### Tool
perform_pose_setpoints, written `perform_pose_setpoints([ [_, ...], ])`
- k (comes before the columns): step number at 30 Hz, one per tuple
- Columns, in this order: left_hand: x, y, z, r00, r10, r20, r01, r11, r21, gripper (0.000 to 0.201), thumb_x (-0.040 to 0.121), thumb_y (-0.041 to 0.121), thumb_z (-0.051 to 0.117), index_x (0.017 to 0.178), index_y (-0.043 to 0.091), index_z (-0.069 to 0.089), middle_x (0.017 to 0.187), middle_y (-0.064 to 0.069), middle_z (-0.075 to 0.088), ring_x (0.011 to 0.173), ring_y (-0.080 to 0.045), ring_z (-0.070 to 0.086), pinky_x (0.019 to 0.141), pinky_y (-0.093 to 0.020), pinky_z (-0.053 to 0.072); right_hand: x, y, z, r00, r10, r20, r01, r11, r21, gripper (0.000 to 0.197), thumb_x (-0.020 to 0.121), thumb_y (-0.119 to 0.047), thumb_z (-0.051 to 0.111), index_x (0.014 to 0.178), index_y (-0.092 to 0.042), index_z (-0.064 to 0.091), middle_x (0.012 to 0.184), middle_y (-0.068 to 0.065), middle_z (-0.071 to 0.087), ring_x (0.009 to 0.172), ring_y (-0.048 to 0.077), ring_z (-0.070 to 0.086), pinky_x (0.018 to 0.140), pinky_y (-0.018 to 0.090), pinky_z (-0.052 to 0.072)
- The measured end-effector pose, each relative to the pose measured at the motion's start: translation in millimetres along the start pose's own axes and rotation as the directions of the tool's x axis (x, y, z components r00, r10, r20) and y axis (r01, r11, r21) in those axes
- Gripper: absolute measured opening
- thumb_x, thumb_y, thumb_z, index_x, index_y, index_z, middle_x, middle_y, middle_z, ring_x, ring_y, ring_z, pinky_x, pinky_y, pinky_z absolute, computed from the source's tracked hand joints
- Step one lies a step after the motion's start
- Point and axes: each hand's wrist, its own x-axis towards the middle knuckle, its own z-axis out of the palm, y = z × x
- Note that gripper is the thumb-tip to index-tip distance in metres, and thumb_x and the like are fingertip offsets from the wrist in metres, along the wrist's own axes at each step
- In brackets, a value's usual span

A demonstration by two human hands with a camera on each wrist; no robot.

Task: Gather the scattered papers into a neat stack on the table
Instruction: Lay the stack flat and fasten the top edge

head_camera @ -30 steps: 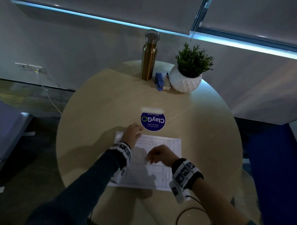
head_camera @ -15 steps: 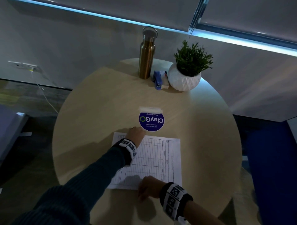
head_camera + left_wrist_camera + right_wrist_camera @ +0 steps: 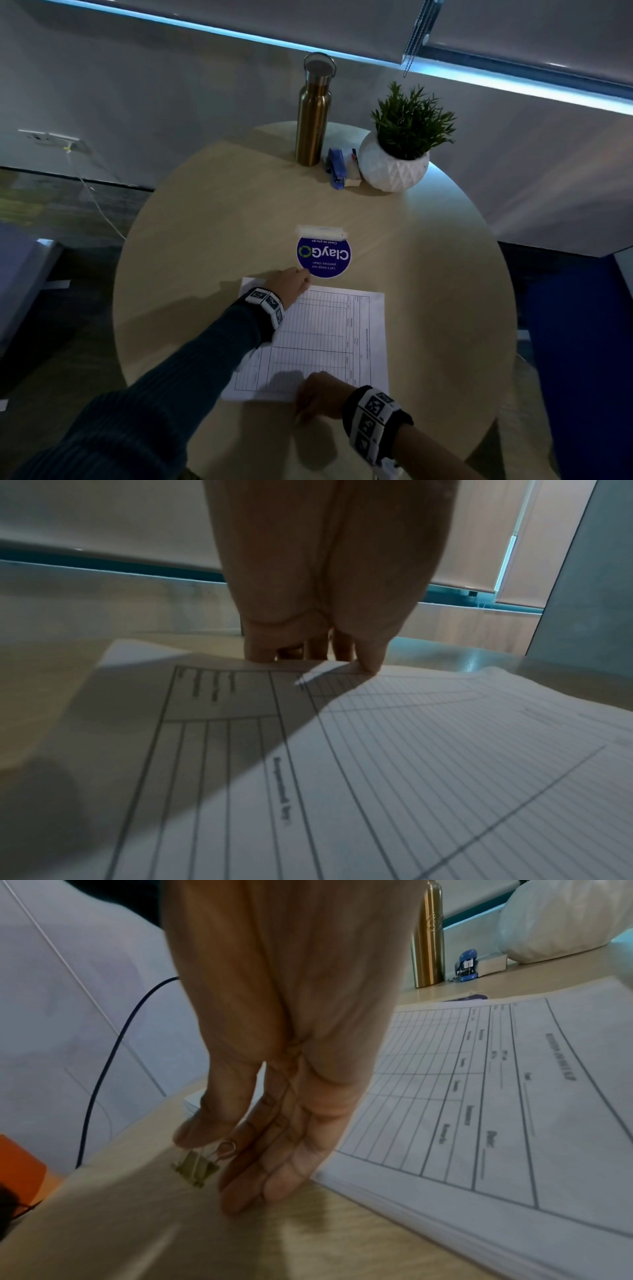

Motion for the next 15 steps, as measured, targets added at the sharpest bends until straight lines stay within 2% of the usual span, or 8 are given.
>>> perform_pose_setpoints([
  [2,2,4,-3,0.997,-0.063,0.050,0.064,0.998,-0.011,0.035,0.098,0.029,0.036,0.103,-0.001,0.054,0.106,-0.019,0.063,0.097,-0.032,0.058,0.079,-0.036,0.043,0,0,0,1.000,0.005,-0.004,-0.005,1.000,0.007,0.034,0.085,-0.017,0.065,0.113,0.002,0.063,0.121,0.020,0.063,0.117,0.029,0.056,0.105,0.035,0.041],
  [4,4,8,-5,0.986,-0.109,0.129,0.099,0.992,0.081,0.042,0.098,0.036,0.036,0.104,0.000,0.056,0.109,-0.019,0.062,0.109,-0.032,0.052,0.089,-0.040,0.041,-1,-1,0,1.000,0.010,-0.001,-0.010,1.000,0.002,0.034,0.086,-0.017,0.064,0.114,0.002,0.063,0.122,0.019,0.063,0.117,0.029,0.056,0.104,0.034,0.041],
  [6,4,9,-5,0.972,-0.129,0.196,0.096,0.981,0.166,0.047,0.097,0.042,0.035,0.112,0.002,0.055,0.119,-0.018,0.057,0.120,-0.032,0.041,0.098,-0.043,0.035,-1,-1,1,1.000,0.014,0.004,-0.014,1.000,0.000,0.034,0.085,-0.019,0.065,0.113,0.001,0.063,0.121,0.018,0.063,0.117,0.029,0.056,0.105,0.034,0.041],
  [9,4,9,-6,0.968,-0.091,0.235,0.058,0.988,0.144,0.046,0.096,0.042,0.038,0.126,0.008,0.047,0.131,-0.017,0.045,0.126,-0.035,0.034,0.102,-0.043,0.030,-2,0,1,1.000,0.012,-0.004,-0.012,1.000,0.011,0.034,0.084,-0.019,0.066,0.112,0.001,0.064,0.120,0.018,0.063,0.116,0.028,0.056,0.103,0.034,0.042],
  [11,2,9,-8,0.973,-0.055,0.225,0.037,0.996,0.084,0.042,0.096,0.038,0.038,0.125,0.008,0.045,0.129,-0.015,0.048,0.123,-0.033,0.040,0.102,-0.043,0.030,-2,0,1,1.000,0.010,-0.007,-0.010,1.000,0.022,0.032,0.085,-0.018,0.066,0.111,0.000,0.064,0.120,0.018,0.064,0.116,0.027,0.056,0.102,0.032,0.041],
  [14,0,6,-12,0.972,-0.043,0.232,0.050,0.998,-0.024,0.026,0.098,0.034,0.036,0.109,0.012,0.044,0.098,-0.009,0.059,0.099,-0.027,0.057,0.098,-0.045,0.034,-2,0,1,1.000,0.011,-0.018,-0.010,1.000,0.029,0.030,0.084,-0.016,0.066,0.110,-0.001,0.065,0.119,0.016,0.064,0.116,0.026,0.056,0.100,0.029,0.039],
  [15,-1,5,-13,0.973,-0.036,0.229,0.046,0.998,-0.039,0.025,0.099,0.033,0.035,0.110,0.013,0.045,0.096,-0.008,0.061,0.097,-0.027,0.058,0.097,-0.044,0.036,-3,-1,2,1.000,0.011,-0.023,-0.010,0.999,0.036,0.030,0.084,-0.016,0.066,0.110,-0.001,0.065,0.119,0.016,0.065,0.116,0.025,0.056,0.100,0.030,0.040],
])
